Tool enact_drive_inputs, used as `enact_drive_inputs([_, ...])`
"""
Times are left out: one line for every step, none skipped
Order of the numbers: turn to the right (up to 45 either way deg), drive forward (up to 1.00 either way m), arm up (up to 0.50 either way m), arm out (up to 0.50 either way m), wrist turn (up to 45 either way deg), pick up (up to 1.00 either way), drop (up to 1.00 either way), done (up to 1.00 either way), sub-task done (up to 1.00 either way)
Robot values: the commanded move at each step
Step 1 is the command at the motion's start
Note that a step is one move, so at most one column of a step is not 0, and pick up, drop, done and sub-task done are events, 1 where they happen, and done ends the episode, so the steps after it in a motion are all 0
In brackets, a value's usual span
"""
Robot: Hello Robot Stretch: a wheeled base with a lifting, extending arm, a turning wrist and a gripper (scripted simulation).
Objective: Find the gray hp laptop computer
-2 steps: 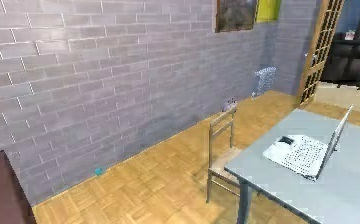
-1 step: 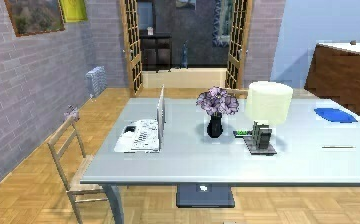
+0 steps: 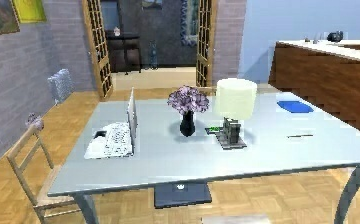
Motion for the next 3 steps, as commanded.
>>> enact_drive_inputs([0.0,0.10,0.00,0.00,0.0,0.00,0.00,0.00,0.00])
enact_drive_inputs([-21.0,0.00,0.00,0.00,0.0,0.00,0.00,0.00,0.00])
enact_drive_inputs([0.0,0.00,0.00,0.00,0.0,0.00,0.00,1.00,0.00])
